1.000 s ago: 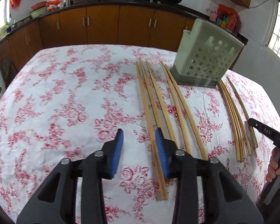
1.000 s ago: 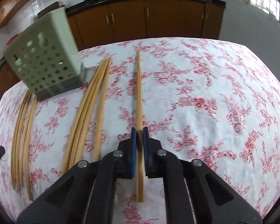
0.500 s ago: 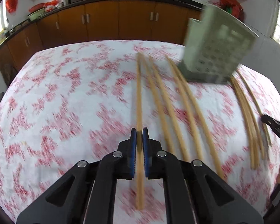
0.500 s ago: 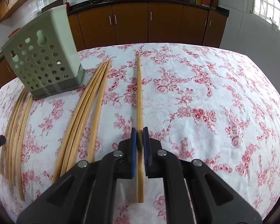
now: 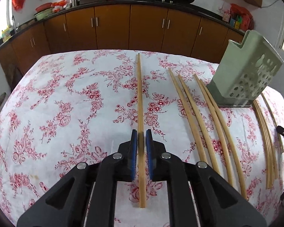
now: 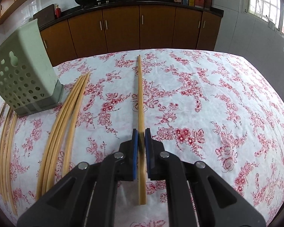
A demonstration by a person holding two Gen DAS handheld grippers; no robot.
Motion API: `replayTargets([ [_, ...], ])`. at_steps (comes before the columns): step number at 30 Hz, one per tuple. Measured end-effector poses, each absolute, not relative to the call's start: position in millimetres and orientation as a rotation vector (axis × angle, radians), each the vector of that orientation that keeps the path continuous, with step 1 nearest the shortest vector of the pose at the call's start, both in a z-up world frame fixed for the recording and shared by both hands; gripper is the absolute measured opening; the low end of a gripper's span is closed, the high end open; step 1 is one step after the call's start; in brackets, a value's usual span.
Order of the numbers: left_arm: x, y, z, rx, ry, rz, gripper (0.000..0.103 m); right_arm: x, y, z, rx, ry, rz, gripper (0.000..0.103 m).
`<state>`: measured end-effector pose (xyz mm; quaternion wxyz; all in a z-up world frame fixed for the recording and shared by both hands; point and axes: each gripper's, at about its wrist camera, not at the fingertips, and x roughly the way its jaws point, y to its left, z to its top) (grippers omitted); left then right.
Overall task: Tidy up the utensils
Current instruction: 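Lift the held chopsticks off the tablecloth with both grippers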
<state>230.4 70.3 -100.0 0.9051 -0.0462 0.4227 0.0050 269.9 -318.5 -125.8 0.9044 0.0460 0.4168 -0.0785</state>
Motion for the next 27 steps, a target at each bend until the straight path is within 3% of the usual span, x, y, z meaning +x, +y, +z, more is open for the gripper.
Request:
replayTargets([
  [7, 228, 69, -101, -0.089, 0.873, 0.002, 0.015, 269, -319, -126, 0.099, 0.859, -0.159, 0.010],
  [22, 199, 63, -102, -0.024, 0.881, 0.014, 0.015, 239, -315, -124, 0.071, 0.861, -0.139, 0.010],
  [25, 194, 62, -103, -0.023, 0.882, 0.020, 0.014, 235, -315, -124, 0.070, 0.860, -0.139, 0.010],
  [27, 193, 62, -103, -0.021, 0.883, 0.028, 0.007, 234, -313, -124, 0.059, 0.860, -0.133, 0.008],
])
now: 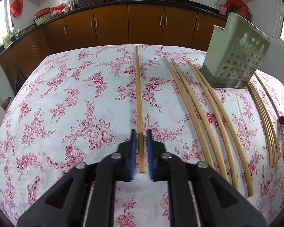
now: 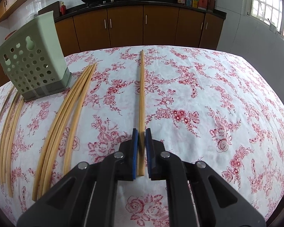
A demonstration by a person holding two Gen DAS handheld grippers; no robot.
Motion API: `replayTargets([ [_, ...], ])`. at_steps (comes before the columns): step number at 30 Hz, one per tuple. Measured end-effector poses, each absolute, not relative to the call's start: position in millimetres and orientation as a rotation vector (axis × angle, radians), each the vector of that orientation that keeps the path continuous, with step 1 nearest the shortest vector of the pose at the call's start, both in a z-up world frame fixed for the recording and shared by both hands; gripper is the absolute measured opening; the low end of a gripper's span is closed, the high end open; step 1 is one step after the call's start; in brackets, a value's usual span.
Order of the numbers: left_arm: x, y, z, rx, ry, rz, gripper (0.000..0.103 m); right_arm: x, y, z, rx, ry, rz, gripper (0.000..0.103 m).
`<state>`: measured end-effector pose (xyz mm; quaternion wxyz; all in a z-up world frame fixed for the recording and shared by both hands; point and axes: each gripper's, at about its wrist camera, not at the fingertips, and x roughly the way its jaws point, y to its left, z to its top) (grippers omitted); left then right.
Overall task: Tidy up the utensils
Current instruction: 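Lift the held chopsticks off the tablecloth with both grippers, then carry both chopsticks upright over the green utensil holder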
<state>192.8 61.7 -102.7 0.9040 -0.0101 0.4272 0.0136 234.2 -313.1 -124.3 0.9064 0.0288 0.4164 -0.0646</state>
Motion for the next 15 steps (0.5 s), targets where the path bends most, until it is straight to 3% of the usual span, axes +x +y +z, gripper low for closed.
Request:
replayTargets([
  [5, 185, 65, -97, -0.044, 0.886, 0.020, 0.007, 224, -320, -111, 0.085, 0.837, -0.117, 0.008],
  [15, 164, 78, -19, -0.096, 0.658, 0.002, 0.007, 197, -335, -32, 0.120, 0.609, -0.106, 0.008],
])
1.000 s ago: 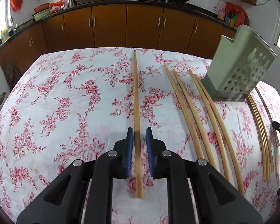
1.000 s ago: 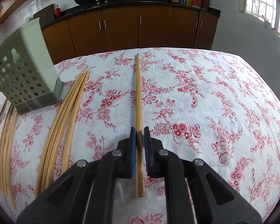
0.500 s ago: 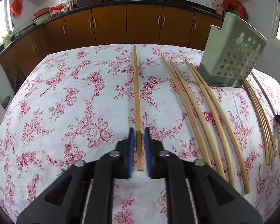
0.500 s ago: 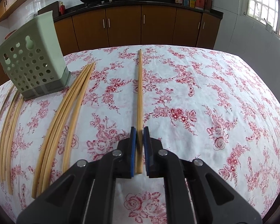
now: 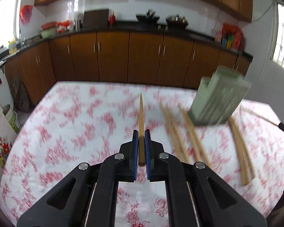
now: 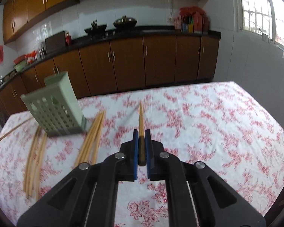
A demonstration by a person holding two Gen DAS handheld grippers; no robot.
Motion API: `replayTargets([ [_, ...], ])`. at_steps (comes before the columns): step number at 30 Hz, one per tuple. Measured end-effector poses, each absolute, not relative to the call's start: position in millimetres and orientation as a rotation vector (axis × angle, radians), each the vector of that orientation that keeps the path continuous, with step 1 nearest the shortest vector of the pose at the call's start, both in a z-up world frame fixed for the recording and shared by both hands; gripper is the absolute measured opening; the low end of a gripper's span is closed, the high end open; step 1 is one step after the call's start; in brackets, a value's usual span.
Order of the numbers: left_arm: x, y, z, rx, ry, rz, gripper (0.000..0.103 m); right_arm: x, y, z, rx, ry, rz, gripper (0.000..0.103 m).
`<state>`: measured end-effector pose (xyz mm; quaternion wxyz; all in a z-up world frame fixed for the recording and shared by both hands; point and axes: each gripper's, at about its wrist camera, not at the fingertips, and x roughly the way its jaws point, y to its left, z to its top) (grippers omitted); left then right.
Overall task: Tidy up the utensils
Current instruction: 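Carry both chopsticks upright over the green utensil holder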
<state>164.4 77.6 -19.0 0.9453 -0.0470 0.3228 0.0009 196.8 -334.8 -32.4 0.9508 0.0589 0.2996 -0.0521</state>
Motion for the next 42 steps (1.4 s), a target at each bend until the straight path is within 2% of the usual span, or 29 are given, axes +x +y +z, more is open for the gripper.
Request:
replayTargets([
  [11, 157, 86, 51, -0.165, 0.457, -0.011, 0.007, 191, -347, 26, 0.164, 0.429, -0.106, 0.008],
  [24, 164, 87, 82, -0.155, 0.392, 0.020, 0.007, 200, -342, 56, 0.133, 0.382, -0.111, 0.008],
  [36, 166, 55, 181, -0.207, 0.155, -0.048, 0.007, 195, -329, 169, 0.259, 0.158, 0.070, 0.008],
  [42, 180, 29, 182, -0.248, 0.132, -0.098, 0.007, 199, -306, 182, 0.254, 0.134, 0.154, 0.008],
])
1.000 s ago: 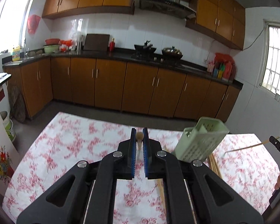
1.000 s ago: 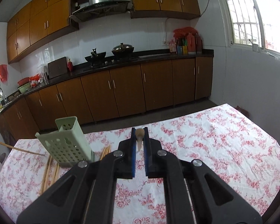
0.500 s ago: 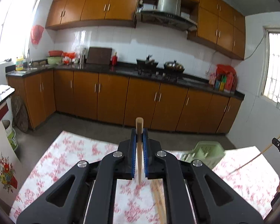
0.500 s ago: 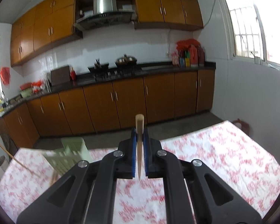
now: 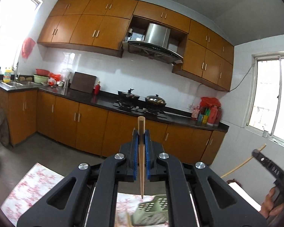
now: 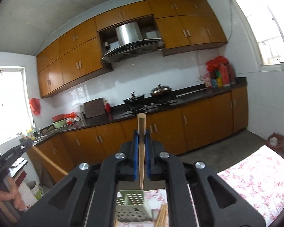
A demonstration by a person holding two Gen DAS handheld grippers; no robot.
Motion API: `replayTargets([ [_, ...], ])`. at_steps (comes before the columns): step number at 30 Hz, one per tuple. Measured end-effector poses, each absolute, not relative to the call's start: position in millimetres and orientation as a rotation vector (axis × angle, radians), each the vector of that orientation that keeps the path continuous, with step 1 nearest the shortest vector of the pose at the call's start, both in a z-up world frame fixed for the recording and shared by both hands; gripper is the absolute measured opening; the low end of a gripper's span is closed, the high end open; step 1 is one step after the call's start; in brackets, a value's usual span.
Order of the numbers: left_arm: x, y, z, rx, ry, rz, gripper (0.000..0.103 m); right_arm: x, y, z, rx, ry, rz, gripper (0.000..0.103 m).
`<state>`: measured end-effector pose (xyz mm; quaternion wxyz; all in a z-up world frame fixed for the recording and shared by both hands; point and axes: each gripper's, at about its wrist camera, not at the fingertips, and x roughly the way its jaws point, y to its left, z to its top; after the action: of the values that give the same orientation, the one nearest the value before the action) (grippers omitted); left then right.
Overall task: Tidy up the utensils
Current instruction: 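Carry both chopsticks upright over the green utensil holder, then open both grippers to drop the chopsticks into the holder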
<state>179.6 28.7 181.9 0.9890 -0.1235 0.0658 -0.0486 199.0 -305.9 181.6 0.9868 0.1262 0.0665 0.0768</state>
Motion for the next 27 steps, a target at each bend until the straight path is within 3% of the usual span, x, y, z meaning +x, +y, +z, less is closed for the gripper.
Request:
replayTargets([
  [17, 216, 7, 106, -0.274, 0.330, -0.112, 0.007, 257, -279, 103, 0.236, 0.337, 0.169, 0.008],
  [27, 208, 19, 110, -0.305, 0.334, -0.117, 0.009, 243, -289, 105, 0.261, 0.318, 0.142, 0.019],
])
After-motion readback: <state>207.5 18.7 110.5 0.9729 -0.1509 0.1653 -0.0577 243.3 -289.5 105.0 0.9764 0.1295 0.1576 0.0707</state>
